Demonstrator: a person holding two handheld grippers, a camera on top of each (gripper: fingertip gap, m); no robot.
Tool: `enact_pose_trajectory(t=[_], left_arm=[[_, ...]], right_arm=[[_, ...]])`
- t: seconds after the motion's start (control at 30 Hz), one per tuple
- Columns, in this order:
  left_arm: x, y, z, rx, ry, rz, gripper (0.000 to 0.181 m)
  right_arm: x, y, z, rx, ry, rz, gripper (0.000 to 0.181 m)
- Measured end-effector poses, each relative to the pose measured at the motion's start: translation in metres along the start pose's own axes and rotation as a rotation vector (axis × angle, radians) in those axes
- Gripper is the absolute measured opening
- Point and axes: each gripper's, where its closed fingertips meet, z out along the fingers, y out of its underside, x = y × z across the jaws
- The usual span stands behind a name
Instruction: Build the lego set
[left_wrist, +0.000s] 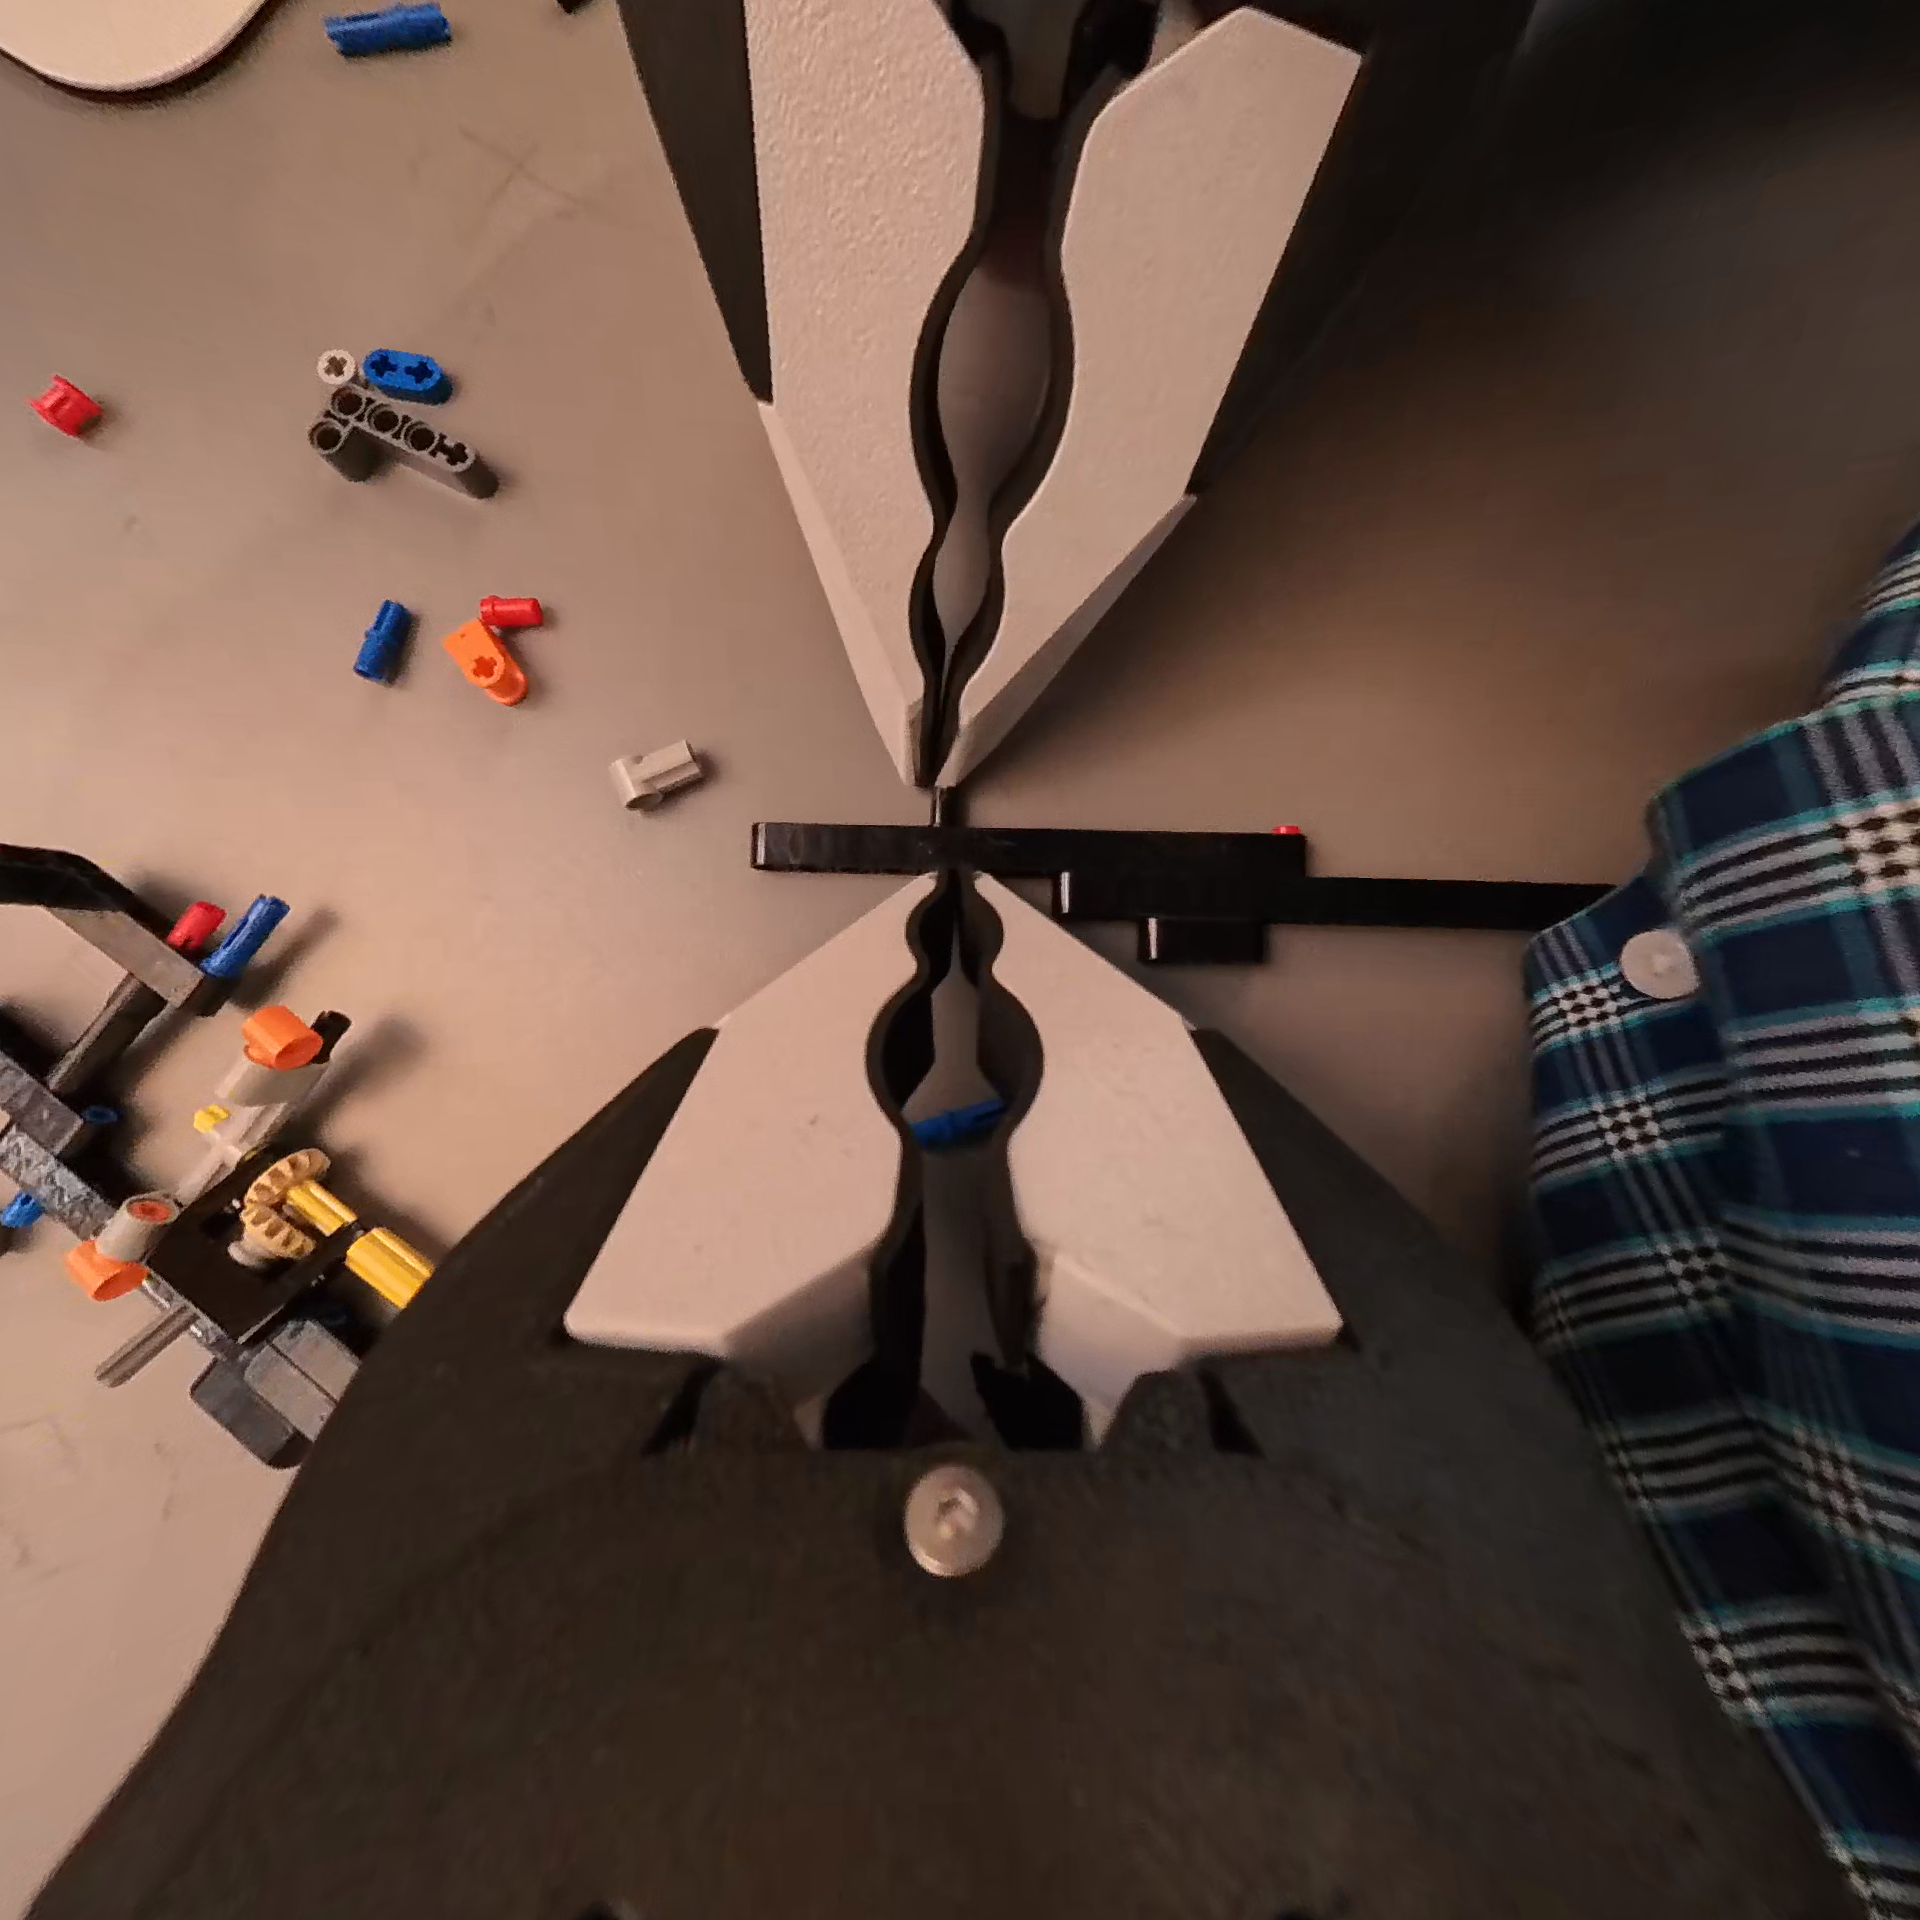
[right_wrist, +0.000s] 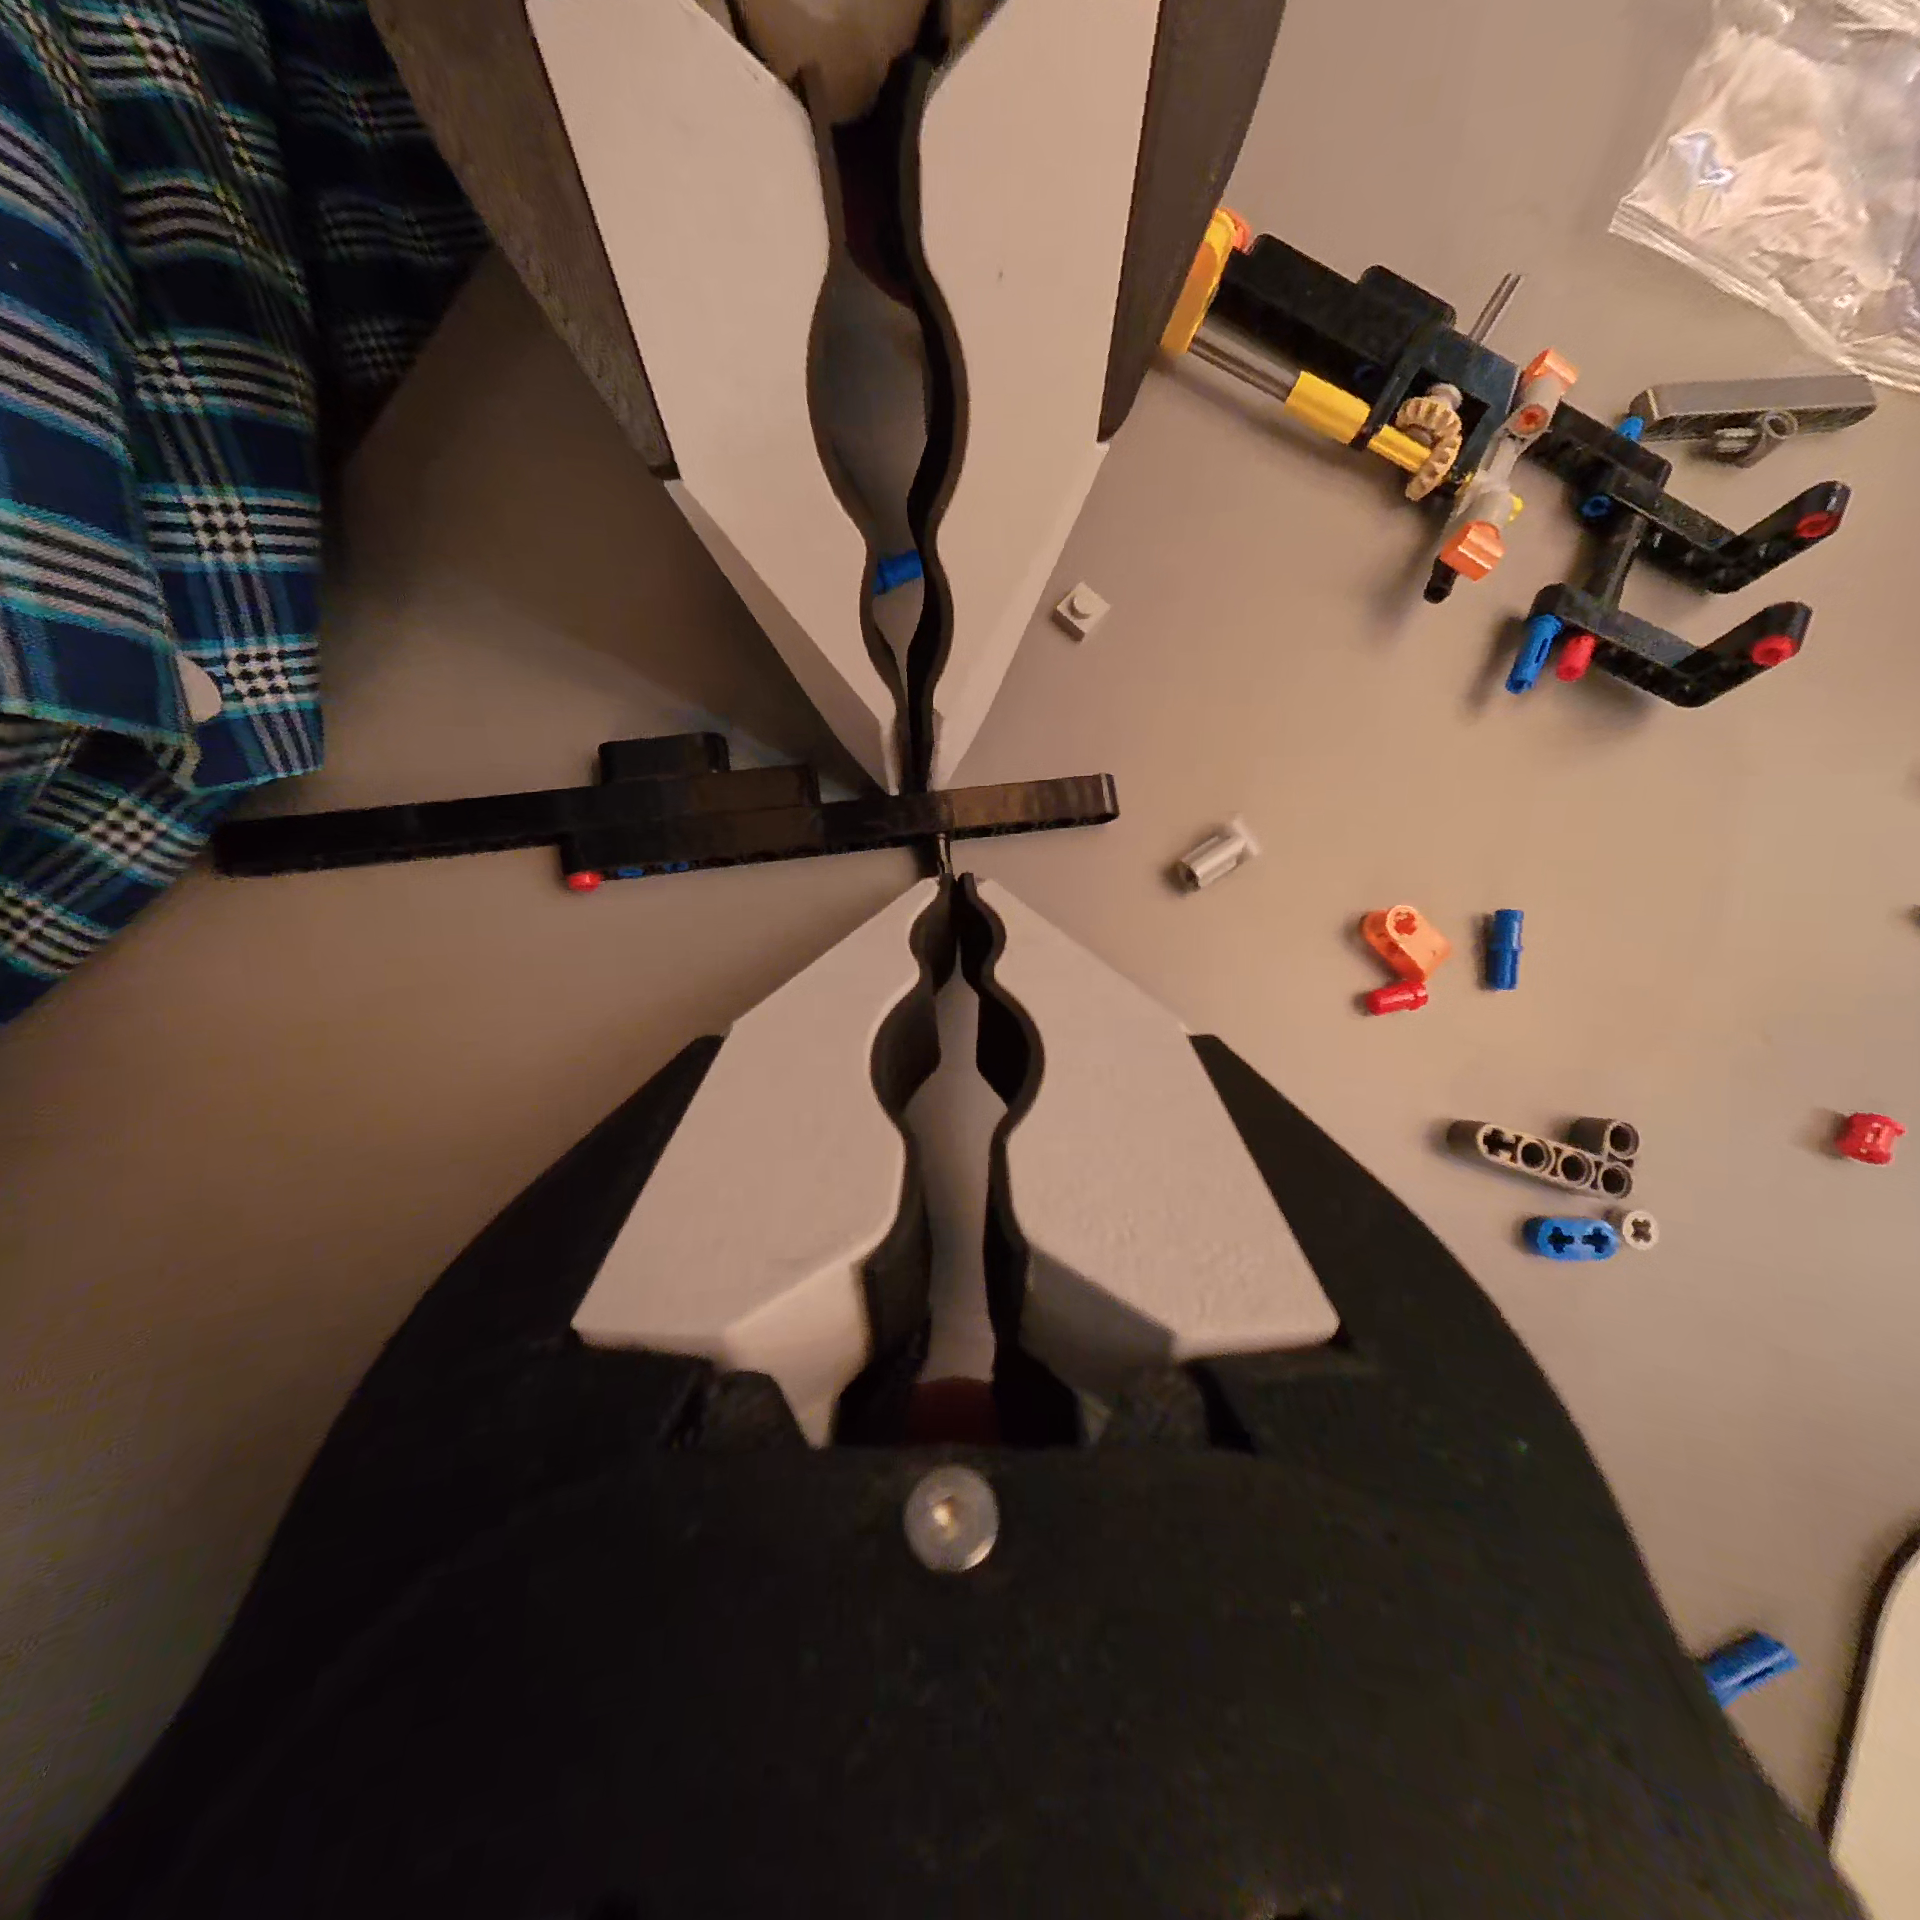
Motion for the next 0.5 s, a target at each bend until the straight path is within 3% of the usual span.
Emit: enact_pose_trajectory(t=[0.03, 0.27, 0.4, 0.5], left_arm=[[-0.001, 0.000, 0.000, -0.001, -0.008, -0.003, 0.001], [-0.005, -0.010, -0.012, 0.071, 0.004, -0.049, 0.010], [-0.003, -0.005, -0.021, 0.059, -0.003, -0.026, 0.012], [0.002, 0.001, -0.023, 0.030, -0.013, 0.006, 0.013]], right_arm=[[0.001, 0.001, -0.001, -0.006, 0.005, 0.008, 0.000], [0.006, 0.005, -0.033, -0.012, 0.076, 0.143, 0.018], [-0.017, -0.001, -0.044, 0.004, 0.075, 0.287, 0.021], [-0.042, -0.010, -0.035, 0.001, 0.044, 0.393, 0.029]])
